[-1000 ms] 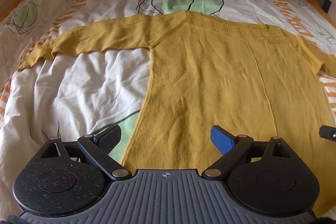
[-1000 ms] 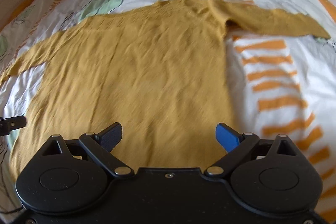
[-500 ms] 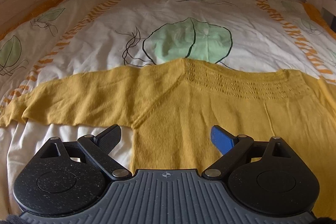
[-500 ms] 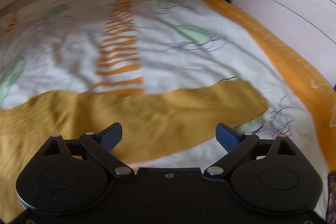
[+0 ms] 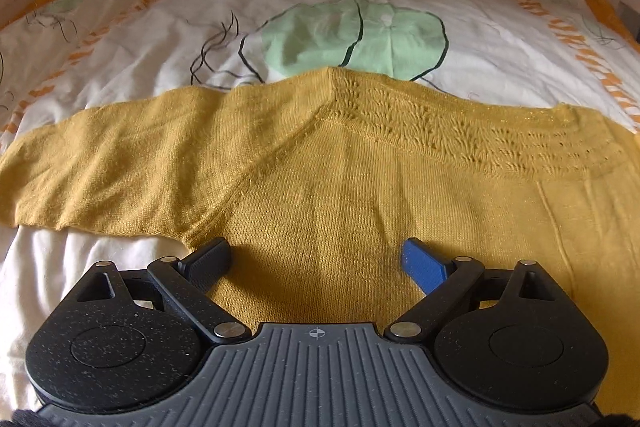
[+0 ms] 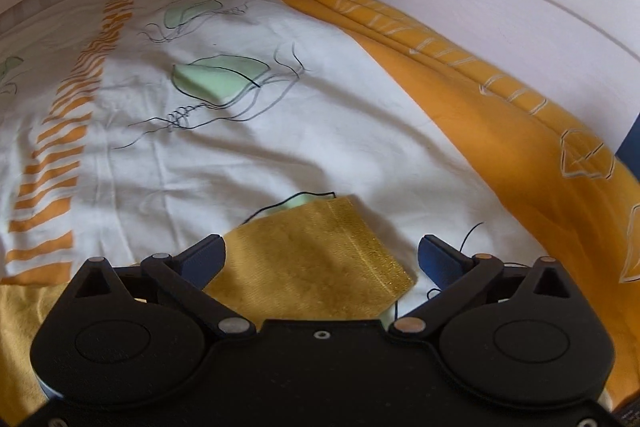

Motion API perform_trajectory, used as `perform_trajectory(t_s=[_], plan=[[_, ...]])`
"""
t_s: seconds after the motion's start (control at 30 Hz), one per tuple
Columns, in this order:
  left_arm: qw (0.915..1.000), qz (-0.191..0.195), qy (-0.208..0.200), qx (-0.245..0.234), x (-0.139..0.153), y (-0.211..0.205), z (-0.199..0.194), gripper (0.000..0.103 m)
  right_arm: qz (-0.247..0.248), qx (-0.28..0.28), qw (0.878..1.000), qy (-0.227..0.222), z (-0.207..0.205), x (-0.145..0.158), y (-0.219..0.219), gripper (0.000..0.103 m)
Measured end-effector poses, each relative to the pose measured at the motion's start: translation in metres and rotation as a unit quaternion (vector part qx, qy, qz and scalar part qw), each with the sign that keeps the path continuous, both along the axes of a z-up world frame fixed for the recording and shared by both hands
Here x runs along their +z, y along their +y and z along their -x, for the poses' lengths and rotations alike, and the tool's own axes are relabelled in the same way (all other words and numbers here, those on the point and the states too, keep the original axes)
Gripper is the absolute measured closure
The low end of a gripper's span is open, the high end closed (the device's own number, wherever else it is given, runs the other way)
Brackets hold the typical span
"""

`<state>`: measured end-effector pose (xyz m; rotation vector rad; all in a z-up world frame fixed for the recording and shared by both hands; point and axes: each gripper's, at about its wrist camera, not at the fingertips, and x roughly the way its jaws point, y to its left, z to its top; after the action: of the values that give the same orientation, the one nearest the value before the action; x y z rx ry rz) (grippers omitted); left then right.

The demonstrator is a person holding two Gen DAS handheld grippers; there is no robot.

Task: Fold small clothes
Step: 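Move the right gripper to the sleeve cuff and grasp it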

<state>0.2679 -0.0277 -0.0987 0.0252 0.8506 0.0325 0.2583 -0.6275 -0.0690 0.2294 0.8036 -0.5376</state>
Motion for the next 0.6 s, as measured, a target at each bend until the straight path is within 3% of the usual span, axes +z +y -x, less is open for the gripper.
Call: perform_trajectory(t_s=[0.17, 0.27, 0.47, 0.5, 0.53, 0.57, 0.6], plan=[[0.9992, 0.005, -0.039, -0.002, -0.009, 0.002, 0.011, 0.006, -0.032, -0.02, 0.999, 0.012, 0.002, -0.022, -0.02, 0.001], [0.9991, 0.004, -0.043, -0.001, -0.011, 0.0, 0.01, 0.001, -0.075, -0.028, 0.997, 0.016, 0.006, -0.038, -0.029, 0.0], [0.9989, 0.001, -0.047, 0.001, -0.014, -0.002, 0.01, 0.0, -0.081, -0.028, 0.996, 0.002, 0.011, -0.038, -0.028, 0.002], [0.9989, 0.001, -0.046, 0.001, -0.014, -0.002, 0.011, 0.0, -0.081, -0.029, 0.996, 0.0, 0.011, -0.037, -0.027, 0.011], [0.9989, 0.001, -0.046, 0.0, -0.015, -0.002, 0.01, 0.0, -0.082, -0.03, 0.996, -0.003, 0.012, -0.035, -0.027, 0.03], [0.999, 0.0, -0.046, 0.0, -0.015, -0.002, 0.01, 0.0, -0.088, -0.027, 0.996, -0.011, 0.013, -0.032, -0.027, 0.041], [0.999, 0.0, -0.046, 0.0, -0.016, -0.002, 0.01, 0.0, -0.105, -0.019, 0.994, -0.02, 0.014, -0.029, -0.028, 0.064]])
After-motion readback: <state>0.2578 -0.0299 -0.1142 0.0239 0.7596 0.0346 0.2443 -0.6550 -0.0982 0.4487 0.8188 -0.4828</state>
